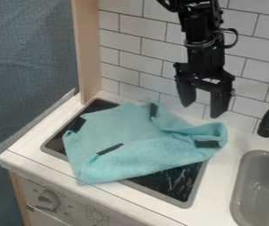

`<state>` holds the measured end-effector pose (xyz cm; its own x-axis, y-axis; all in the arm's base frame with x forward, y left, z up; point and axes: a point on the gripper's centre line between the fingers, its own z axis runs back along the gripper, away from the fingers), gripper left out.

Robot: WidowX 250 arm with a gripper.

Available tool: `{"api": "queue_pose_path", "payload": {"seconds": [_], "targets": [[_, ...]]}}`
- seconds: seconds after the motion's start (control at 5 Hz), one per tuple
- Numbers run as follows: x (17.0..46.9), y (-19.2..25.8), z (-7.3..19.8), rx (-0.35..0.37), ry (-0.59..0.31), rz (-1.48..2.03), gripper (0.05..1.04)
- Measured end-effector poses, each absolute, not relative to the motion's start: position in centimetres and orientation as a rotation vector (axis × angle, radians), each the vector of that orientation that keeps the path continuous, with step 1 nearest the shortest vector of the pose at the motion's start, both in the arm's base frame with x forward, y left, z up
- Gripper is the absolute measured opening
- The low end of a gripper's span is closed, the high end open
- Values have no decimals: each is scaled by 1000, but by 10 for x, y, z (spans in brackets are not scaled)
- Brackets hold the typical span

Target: Unfold the cloth from top left to bottom right

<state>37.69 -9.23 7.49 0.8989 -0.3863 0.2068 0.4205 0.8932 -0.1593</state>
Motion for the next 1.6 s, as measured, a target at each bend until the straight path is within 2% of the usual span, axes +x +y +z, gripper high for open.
{"api": "queue_pose_path", "payload": {"seconds": [0.2, 0.4, 0.6, 1.0, 1.4, 1.6], "targets": [[371, -91, 60, -199, -126, -420, 1000], [357, -77, 53, -152, -78, -445, 999], [350, -68, 58, -136, -67, -514, 1000], [334, -12, 50, -111, -10, -563, 999], [336, 22, 38, 3, -1, -509, 999], [329, 35, 26, 52, 33, -502, 1000]]}}
